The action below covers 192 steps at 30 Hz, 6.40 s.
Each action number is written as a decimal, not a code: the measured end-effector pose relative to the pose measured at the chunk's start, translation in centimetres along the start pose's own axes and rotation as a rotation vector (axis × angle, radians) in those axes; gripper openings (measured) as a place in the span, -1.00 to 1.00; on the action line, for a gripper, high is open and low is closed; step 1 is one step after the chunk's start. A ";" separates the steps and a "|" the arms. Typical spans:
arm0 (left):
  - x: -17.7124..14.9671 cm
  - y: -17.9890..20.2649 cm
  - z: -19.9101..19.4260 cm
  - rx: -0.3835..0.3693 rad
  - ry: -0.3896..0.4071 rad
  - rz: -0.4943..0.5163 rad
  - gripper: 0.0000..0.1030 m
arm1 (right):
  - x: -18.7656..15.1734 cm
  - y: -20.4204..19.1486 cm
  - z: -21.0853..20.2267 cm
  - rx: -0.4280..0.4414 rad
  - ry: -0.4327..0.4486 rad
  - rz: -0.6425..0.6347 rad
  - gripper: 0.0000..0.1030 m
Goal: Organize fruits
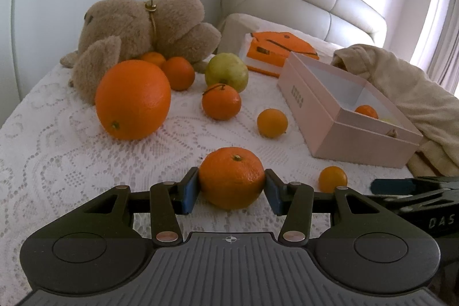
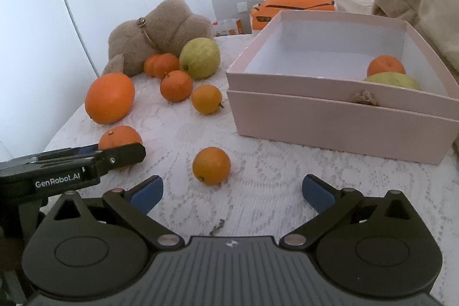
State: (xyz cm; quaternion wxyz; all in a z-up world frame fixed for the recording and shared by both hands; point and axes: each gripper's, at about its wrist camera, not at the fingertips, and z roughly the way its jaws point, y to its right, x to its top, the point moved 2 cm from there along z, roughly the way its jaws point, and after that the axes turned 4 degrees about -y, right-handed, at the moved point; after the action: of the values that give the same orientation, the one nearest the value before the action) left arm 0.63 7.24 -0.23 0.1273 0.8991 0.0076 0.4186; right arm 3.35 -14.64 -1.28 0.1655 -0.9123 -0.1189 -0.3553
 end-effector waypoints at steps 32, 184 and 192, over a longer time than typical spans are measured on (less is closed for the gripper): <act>0.0 -0.1 0.0 -0.014 0.009 -0.019 0.04 | 0.5 -4.5 1.3 -0.147 0.028 -0.170 -0.36; 5.6 7.4 6.6 0.074 -0.022 0.339 -0.04 | -0.5 1.8 -0.8 -0.077 0.079 0.054 0.68; 5.4 6.7 7.2 0.084 -0.067 0.311 -0.22 | -0.4 2.1 -0.8 -0.051 0.082 0.068 0.73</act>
State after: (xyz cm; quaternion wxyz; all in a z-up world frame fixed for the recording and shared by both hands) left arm 8.94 -0.15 1.02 0.0236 0.9075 -0.1185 0.4023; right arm 3.24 -16.92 -1.45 0.1589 -0.9044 -0.0717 -0.3895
